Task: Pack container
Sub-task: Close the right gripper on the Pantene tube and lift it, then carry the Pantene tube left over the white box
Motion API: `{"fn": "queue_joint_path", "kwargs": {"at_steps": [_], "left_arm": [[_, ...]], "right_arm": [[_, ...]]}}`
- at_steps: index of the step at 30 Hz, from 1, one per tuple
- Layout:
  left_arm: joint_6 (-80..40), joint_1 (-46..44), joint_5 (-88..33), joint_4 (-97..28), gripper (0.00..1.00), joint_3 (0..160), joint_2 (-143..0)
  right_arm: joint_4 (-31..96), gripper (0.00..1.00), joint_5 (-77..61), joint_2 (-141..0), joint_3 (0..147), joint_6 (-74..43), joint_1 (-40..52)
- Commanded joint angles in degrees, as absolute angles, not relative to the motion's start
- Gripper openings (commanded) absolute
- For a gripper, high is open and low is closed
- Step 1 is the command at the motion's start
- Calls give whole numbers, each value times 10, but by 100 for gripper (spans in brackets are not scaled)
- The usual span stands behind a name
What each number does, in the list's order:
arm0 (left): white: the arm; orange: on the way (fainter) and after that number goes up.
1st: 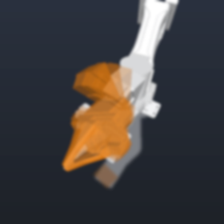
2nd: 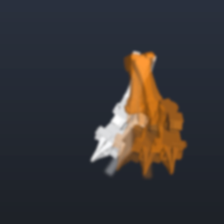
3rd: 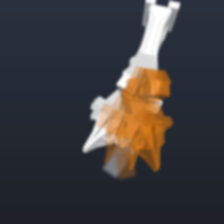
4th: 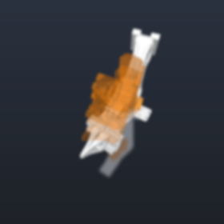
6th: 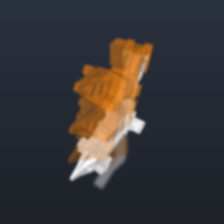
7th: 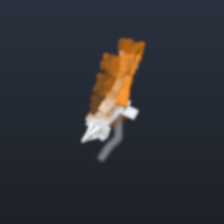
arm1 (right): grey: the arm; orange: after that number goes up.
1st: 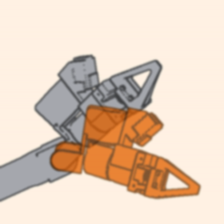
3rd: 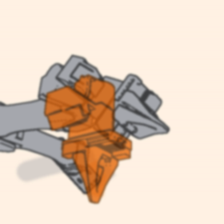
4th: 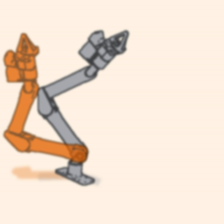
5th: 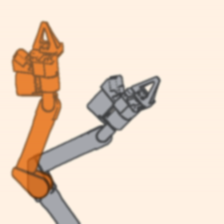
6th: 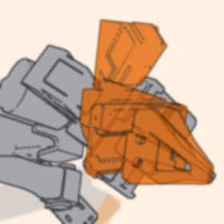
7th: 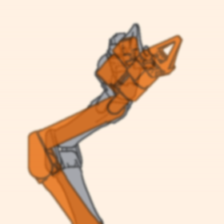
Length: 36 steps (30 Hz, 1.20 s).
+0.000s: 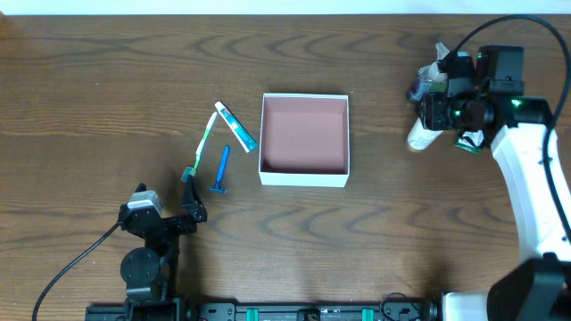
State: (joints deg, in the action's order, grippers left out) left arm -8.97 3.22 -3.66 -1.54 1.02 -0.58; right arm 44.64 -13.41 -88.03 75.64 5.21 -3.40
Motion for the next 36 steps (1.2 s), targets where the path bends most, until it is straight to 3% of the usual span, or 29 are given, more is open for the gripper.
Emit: {"fn": "queue_joint_path", "kwargs": {"at_steps": [1,26,36], "left_arm": [[-88,31,-41,-38,98,2,-2],[-88,31,-41,-38,98,2,-2],[-88,31,-41,-38,98,2,-2]], "right_arm": [[441,53,-140,-855,761,41,-22],[348,52,-130,-728,761,-13,137],[307,52,-80,-756,761,-32,231]]}}
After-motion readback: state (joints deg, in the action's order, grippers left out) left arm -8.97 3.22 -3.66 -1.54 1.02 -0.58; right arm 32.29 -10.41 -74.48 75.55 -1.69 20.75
